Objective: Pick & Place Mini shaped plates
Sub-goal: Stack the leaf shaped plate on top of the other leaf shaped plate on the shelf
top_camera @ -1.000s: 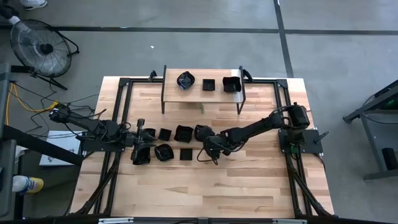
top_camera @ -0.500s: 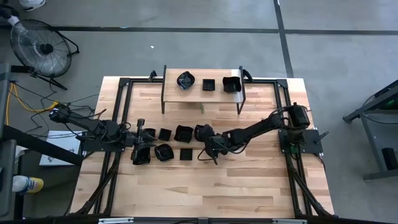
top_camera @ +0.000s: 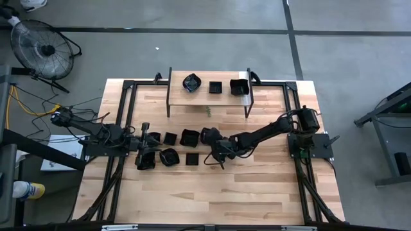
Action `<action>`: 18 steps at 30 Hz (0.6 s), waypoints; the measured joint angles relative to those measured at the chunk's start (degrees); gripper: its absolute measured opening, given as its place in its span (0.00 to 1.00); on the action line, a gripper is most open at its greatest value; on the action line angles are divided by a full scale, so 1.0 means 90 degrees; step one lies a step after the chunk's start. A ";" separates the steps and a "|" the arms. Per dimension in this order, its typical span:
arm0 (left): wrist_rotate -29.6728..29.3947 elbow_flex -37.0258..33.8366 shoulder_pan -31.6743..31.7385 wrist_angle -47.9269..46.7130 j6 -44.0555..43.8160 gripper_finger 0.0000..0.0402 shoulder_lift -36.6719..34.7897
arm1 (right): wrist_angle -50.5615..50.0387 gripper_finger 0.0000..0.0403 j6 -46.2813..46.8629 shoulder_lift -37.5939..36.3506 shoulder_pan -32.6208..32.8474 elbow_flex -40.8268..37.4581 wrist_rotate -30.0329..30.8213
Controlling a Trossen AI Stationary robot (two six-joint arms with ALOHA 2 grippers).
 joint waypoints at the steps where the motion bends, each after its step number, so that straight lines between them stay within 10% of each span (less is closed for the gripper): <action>1: -0.0001 0.0000 0.0000 -0.0002 0.0000 0.26 -0.0001 | 0.0000 0.02 0.0000 0.0000 0.0000 0.0000 0.0013; 18: -0.0005 0.0000 0.0000 -0.0002 0.0000 0.26 0.0002 | -0.0153 0.00 0.0017 -0.0187 0.0686 0.0010 0.1261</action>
